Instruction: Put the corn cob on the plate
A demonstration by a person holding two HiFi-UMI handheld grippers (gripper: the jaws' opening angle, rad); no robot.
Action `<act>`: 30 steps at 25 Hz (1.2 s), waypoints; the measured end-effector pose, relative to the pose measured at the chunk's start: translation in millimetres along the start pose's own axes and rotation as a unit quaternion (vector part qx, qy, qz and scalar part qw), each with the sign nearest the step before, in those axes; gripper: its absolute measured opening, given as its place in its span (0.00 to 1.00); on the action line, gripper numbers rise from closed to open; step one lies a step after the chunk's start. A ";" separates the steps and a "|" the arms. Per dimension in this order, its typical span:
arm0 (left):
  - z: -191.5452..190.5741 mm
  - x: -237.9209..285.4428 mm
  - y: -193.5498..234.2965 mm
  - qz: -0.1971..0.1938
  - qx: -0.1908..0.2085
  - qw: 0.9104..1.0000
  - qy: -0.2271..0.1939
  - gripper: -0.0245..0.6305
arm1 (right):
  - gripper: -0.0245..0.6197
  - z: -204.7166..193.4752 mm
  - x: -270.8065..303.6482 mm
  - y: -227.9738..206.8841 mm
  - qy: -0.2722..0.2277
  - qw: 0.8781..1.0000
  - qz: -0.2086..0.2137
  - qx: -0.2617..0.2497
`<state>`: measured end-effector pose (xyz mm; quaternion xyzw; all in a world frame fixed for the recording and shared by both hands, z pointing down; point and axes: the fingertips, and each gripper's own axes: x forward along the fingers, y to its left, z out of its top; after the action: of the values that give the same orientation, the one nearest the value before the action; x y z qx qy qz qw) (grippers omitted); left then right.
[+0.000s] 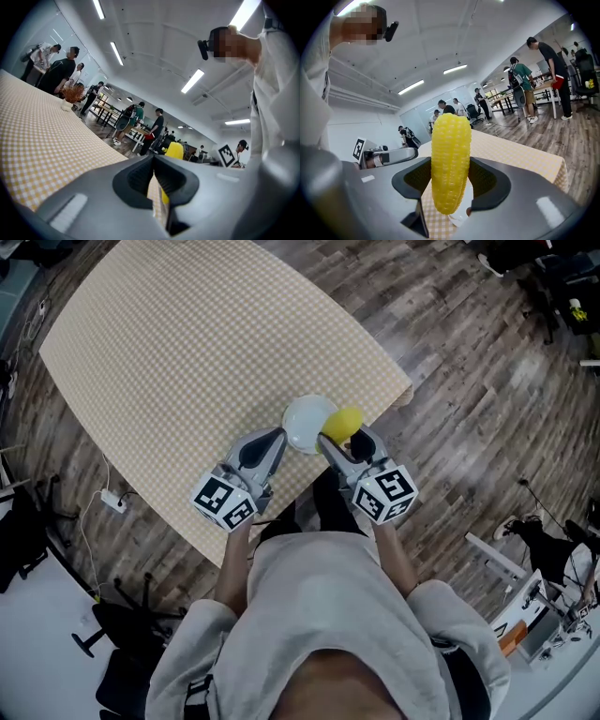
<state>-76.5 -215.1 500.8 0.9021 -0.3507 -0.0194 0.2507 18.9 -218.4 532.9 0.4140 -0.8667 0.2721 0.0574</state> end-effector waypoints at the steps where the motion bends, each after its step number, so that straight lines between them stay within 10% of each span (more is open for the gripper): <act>1: -4.0 -0.1 2.8 0.001 -0.003 1.000 0.003 0.05 | 0.42 -5.0 1.6 -1.6 0.004 1.000 0.000 0.004; 16: -47.4 0.1 28.1 0.012 -0.045 0.998 0.034 0.05 | 0.41 -60.2 21.3 -26.8 0.056 0.998 -0.018 0.018; 30: -35.6 -3.0 32.6 0.020 -0.057 0.998 0.015 0.05 | 0.41 -73.9 37.6 -25.8 0.150 0.962 -0.035 -0.226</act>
<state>-91.5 -218.1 546.7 0.8791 -0.3635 -0.0205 0.3077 4.5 -219.0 618.6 0.3752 -0.8720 0.1258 0.2881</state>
